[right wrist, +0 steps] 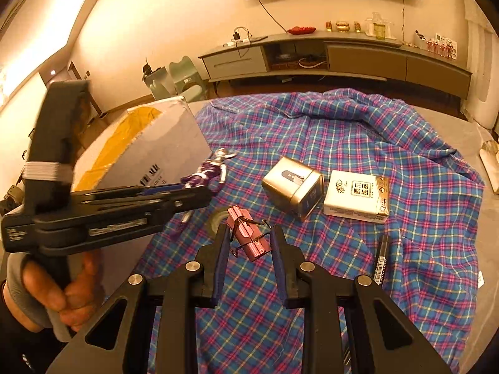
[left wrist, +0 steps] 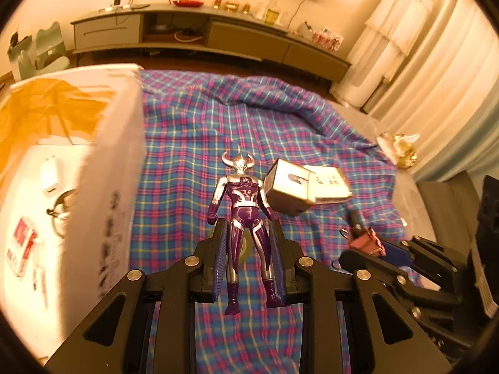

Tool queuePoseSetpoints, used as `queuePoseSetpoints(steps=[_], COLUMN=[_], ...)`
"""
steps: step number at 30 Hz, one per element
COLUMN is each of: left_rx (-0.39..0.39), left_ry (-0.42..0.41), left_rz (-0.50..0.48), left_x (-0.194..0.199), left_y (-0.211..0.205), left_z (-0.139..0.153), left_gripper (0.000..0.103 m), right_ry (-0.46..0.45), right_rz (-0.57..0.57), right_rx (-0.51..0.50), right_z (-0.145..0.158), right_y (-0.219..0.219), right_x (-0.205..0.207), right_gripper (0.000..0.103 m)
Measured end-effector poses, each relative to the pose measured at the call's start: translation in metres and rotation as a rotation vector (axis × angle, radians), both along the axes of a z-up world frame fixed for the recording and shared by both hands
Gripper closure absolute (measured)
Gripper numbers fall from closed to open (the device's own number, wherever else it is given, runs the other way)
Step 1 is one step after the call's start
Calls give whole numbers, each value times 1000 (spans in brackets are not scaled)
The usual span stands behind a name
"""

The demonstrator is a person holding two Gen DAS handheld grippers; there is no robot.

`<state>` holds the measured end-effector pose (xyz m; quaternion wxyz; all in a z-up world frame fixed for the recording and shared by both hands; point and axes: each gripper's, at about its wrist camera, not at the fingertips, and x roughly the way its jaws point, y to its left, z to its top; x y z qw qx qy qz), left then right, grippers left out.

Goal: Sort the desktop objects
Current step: 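Grasp the purple figure with left tool while right tool grasps pink binder clips, then carry the figure and binder clips over the white box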

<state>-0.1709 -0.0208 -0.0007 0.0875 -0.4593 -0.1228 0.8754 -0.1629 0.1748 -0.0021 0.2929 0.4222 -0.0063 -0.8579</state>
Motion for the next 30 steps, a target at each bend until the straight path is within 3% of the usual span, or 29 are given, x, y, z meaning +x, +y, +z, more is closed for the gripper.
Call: queuePoseSetpoints(steps=[14,30], left_rx=[20,51], left_ry=[125,228], left_rz=[-25,53], left_x=[65,107], left_y=[-32,-116], left_z=[58,85], left_gripper=[76,76], right_ry=[97,208], right_rz=[30,66], right_rx=[-29,-19], right_z=[44,85], right_y=[-19,-68], right_x=[46,77], right_gripper=[75,75])
